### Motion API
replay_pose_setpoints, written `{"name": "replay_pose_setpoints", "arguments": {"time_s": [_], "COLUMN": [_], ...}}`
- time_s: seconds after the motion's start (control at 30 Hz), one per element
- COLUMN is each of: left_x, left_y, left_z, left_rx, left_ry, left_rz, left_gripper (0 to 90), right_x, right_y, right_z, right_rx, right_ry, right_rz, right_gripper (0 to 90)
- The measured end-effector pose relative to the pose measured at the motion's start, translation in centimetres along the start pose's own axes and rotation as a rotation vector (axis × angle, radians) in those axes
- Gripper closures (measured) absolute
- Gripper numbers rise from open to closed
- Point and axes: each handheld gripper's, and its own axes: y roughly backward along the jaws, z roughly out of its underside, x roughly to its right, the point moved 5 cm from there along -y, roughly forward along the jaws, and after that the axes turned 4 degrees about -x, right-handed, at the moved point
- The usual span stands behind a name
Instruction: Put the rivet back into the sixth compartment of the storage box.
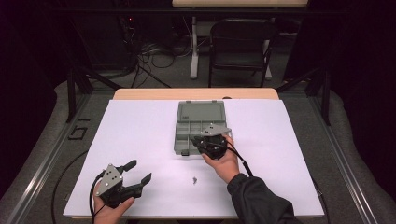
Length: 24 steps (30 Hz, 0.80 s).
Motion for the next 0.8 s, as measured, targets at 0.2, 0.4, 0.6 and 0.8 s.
{"name": "replay_pose_setpoints", "arguments": {"time_s": [0.2, 0.4, 0.6, 0.8], "left_x": [0.0, -0.1, 0.0, -0.1], "left_y": [0.0, -0.1, -0.1, 0.0], "left_z": [0.0, 0.1, 0.0, 0.0], "left_rx": [0.002, -0.001, 0.003, 0.004], "left_ry": [0.003, 0.005, 0.004, 0.005], "left_rz": [-0.001, -0.002, -0.003, -0.004], "left_gripper": [27.6, 27.6, 27.6, 27.6], "right_x": [0.0, 0.1, 0.2, 0.3], "right_y": [-0.5, -1.1, -1.3, -1.2], "right_z": [0.3, 0.8, 1.0, 0.9], "right_rx": [-0.017, -0.038, -0.051, -0.044], "right_ry": [-0.002, 0.002, -0.001, 0.001], "right_rz": [0.004, 0.010, 0.017, 0.027], "right_gripper": [80.4, 80.4, 80.3, 68.7]}}
